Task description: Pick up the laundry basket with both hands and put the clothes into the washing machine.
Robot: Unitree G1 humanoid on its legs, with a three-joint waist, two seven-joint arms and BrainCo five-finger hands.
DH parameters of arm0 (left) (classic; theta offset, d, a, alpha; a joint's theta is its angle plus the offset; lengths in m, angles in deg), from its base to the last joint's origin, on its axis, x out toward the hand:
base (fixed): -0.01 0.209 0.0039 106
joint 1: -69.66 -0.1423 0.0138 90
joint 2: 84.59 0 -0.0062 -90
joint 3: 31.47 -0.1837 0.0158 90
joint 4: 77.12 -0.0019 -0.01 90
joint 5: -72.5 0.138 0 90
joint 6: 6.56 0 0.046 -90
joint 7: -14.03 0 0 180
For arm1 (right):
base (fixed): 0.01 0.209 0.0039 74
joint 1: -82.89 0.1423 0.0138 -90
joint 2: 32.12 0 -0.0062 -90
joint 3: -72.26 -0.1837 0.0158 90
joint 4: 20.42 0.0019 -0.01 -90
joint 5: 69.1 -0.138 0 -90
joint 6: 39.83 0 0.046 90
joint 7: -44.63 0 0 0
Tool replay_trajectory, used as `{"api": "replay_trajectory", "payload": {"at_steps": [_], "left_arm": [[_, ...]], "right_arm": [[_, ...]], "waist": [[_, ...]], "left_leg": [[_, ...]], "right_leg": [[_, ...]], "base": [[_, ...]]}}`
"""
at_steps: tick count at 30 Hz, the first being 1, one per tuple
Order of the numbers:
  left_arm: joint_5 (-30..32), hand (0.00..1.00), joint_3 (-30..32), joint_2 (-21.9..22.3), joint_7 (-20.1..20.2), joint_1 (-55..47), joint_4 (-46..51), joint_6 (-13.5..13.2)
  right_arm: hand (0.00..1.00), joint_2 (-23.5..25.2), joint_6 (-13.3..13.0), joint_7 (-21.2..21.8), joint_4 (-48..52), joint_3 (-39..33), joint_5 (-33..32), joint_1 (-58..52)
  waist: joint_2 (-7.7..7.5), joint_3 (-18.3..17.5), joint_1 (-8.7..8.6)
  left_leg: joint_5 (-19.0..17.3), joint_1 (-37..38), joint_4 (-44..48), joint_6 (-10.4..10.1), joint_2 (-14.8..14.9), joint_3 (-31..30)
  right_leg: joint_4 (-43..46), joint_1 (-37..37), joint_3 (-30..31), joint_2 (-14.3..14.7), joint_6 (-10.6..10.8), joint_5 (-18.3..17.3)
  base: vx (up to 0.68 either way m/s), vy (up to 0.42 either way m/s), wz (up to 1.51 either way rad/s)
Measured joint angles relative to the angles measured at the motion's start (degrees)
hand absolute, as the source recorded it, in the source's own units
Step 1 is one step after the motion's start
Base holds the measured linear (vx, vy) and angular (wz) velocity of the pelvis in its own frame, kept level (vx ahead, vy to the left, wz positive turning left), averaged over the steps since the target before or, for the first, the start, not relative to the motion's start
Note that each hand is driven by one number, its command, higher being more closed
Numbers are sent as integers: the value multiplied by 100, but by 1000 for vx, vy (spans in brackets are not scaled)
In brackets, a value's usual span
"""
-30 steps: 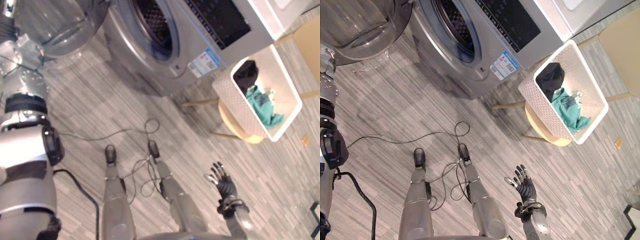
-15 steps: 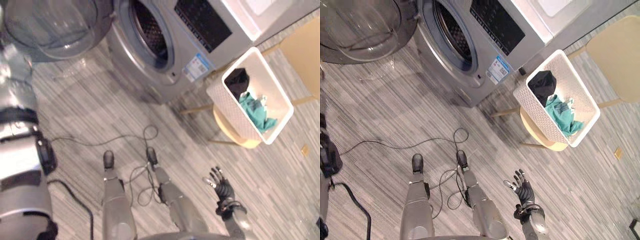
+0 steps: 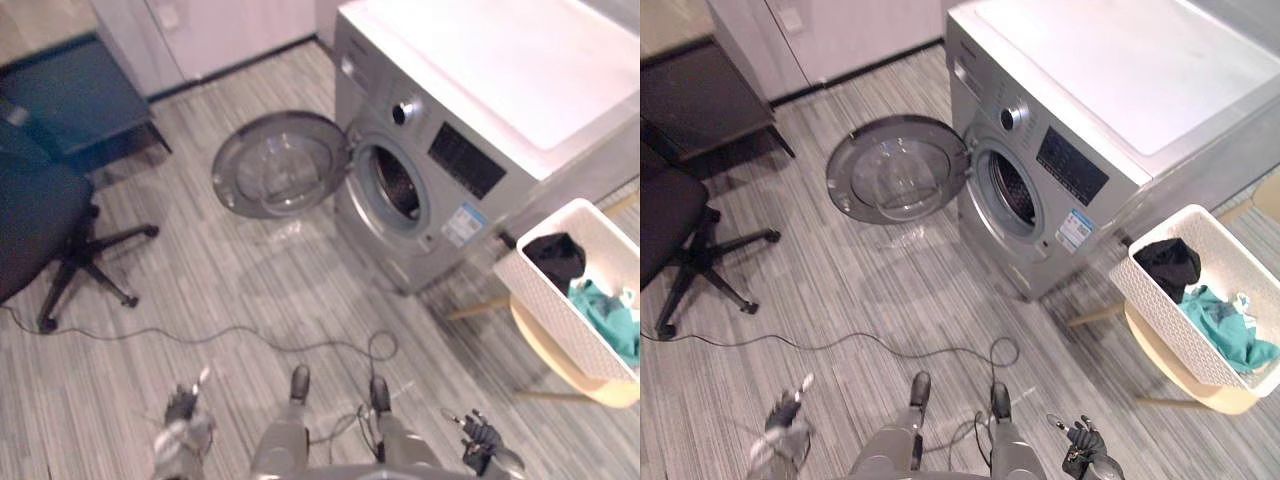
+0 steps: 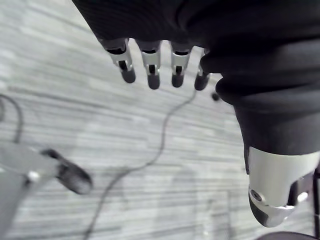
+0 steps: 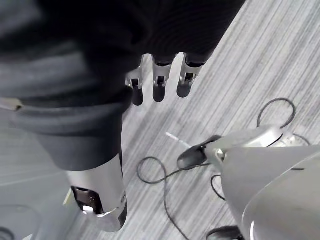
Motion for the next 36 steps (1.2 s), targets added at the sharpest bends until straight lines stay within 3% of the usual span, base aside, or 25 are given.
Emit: {"api": "replay_trajectory", "payload": {"at_steps": [5,10,16,19,22,24,25,27,29,30,31,32,34,36], "left_arm": [[449,0,333,574,224,-568,-610,331],[499,0,231,555,269,-626,-627,411],[1318,0,-269,317,360,-373,-625,440],[1479,0,-273,273,334,-260,-620,446],[1476,0,-219,246,320,-208,-605,481],[1444,0,-140,213,308,-174,-531,488],[1280,0,-132,193,238,-129,-499,488],[1109,0,-87,242,209,-66,-477,483],[1003,0,-33,381,209,98,-468,480],[997,0,-23,509,212,183,-458,478],[1001,0,-31,563,216,211,-457,480],[1017,0,-29,634,214,227,-456,484],[1025,0,-22,615,207,193,-398,479],[1073,0,-22,509,203,216,-402,473]], "right_arm": [[0,260,32,-102,-429,-216,-2,117],[0,459,93,-94,-628,-216,-3,119],[0,458,178,-94,-792,-259,0,38],[0,461,178,-92,-790,-259,12,77],[0,473,180,-92,-816,-262,65,10],[0,515,183,-94,-846,-262,71,-3],[0,472,175,-112,-843,-276,67,-38],[0,400,149,-155,-815,-318,59,-86],[0,362,126,-246,-798,-505,56,-128],[0,272,91,-289,-786,-610,57,-110],[0,228,69,-310,-756,-602,58,-102],[0,154,47,-323,-720,-531,59,1],[0,186,82,-314,-730,-220,65,198],[0,199,147,-324,-735,-102,83,321]], "waist": [[-31,-472,0],[-19,-707,-20],[-93,-730,-73],[-118,-727,-224],[-114,-666,-237],[-220,-617,-339],[-243,-595,-353],[-206,-588,-346],[-253,-572,-319],[-252,-614,-249],[-190,-614,-208],[-4,-607,-180],[121,-612,-126],[58,-604,-155]], "left_leg": [[-55,410,-39,86,-116,35],[-65,599,-42,101,-165,35],[-73,928,-42,110,-188,34],[-80,944,-40,113,-156,25],[-87,1131,19,107,22,196],[-374,999,577,48,177,215],[-724,769,1285,-42,373,303],[-883,639,1598,-53,535,296],[-1005,399,2060,55,345,-34],[-1269,137,2709,154,-44,-235],[-1386,116,2782,185,-217,-284],[-1552,311,2275,398,-318,-275],[-1410,513,1311,570,-291,229],[-1337,635,1145,570,-294,593]], "right_leg": [[-8,362,26,-103,39,-123],[-2,551,11,-137,41,-171],[443,709,-127,-165,42,-468],[497,707,-138,-138,37,-471],[690,760,-81,36,-103,-559],[929,783,-57,222,-272,-688],[1168,756,63,444,-388,-791],[1267,676,130,632,-427,-805],[1342,396,278,674,-519,-799],[1403,125,536,672,-538,-780],[1347,22,706,696,-568,-759],[1027,-31,1123,826,-608,-640],[465,-24,1815,852,-385,-253],[796,22,1877,868,-354,-227]], "base": [[2,5,1],[1,0,1],[-5,-6,9],[-19,-24,1],[-10,-69,-20],[-38,-145,-26],[-82,-133,-36],[-72,-138,-40],[-28,-76,-53],[-30,7,-85],[-58,94,-136],[-31,138,-160],[-8,93,-170],[83,14,-107]]}}
